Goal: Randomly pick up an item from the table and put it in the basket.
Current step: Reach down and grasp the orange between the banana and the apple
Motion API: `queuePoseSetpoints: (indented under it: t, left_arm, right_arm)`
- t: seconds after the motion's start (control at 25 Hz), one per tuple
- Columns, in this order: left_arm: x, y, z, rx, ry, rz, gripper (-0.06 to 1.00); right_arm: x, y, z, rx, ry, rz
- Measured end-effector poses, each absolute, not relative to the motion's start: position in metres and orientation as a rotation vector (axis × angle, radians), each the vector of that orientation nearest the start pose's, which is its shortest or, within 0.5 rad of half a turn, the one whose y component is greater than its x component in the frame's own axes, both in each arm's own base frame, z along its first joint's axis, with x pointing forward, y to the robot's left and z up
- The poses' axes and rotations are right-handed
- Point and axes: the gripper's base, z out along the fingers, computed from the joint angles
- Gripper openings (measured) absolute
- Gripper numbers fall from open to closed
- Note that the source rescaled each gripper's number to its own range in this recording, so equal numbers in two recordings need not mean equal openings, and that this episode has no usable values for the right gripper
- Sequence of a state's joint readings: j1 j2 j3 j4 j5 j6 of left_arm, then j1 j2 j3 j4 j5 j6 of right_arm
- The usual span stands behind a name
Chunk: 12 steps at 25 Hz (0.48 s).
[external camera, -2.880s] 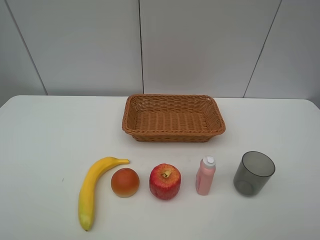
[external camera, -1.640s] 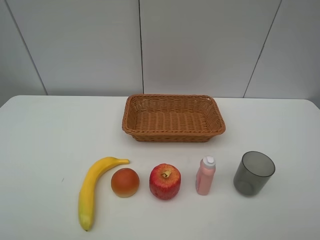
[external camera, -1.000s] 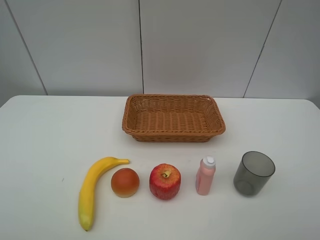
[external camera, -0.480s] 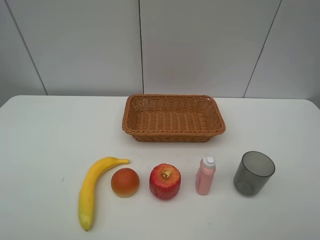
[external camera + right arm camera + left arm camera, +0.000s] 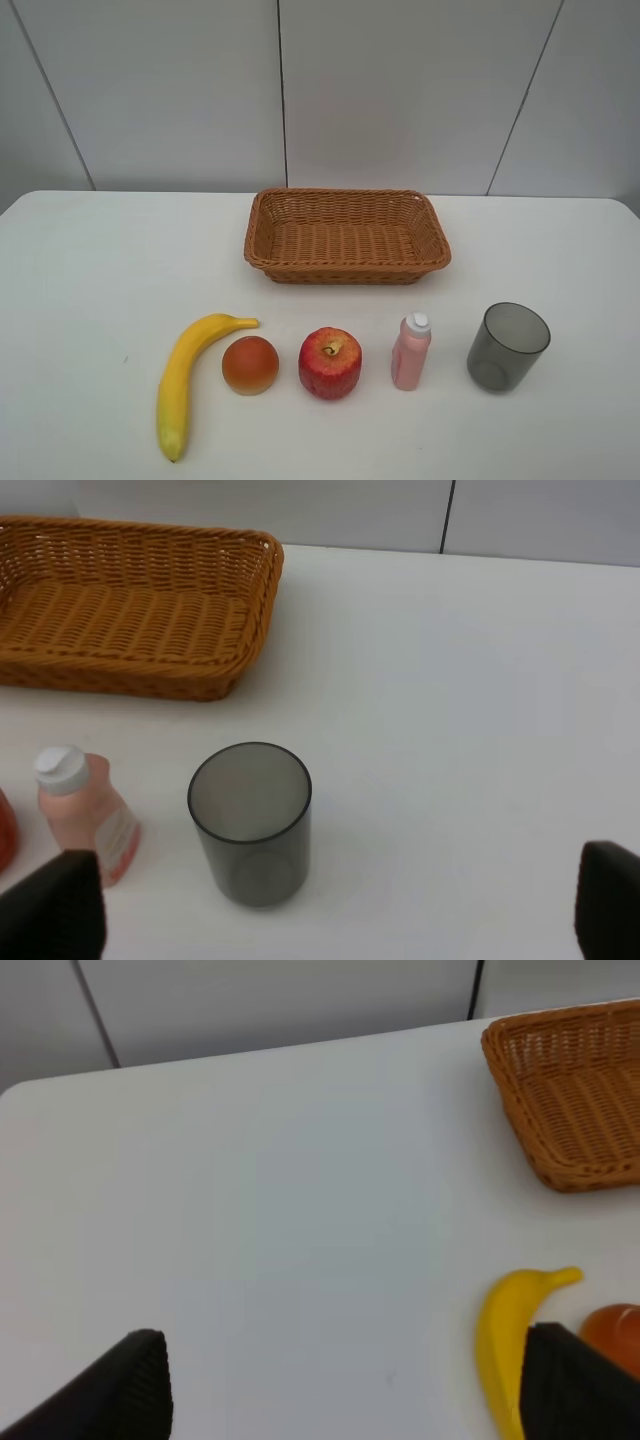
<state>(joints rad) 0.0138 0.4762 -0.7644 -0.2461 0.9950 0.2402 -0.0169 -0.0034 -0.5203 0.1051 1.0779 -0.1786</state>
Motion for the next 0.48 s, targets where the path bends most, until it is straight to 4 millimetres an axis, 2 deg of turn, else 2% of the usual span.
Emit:
queuePoseSetpoints:
  t: [0.28, 0.48]
  left_arm:
    - [0.122, -0.033, 0.347, 0.382, 2.262, -0.208, 0.56]
    - [0.164, -0.061, 0.339, 0.563, 2.338, -0.233, 0.56]
  right_arm:
    - [-0.009, 0.009, 0.282, -0.172, 2.026, 0.003]
    - [-0.009, 0.009, 0.282, -0.172, 2.026, 0.003]
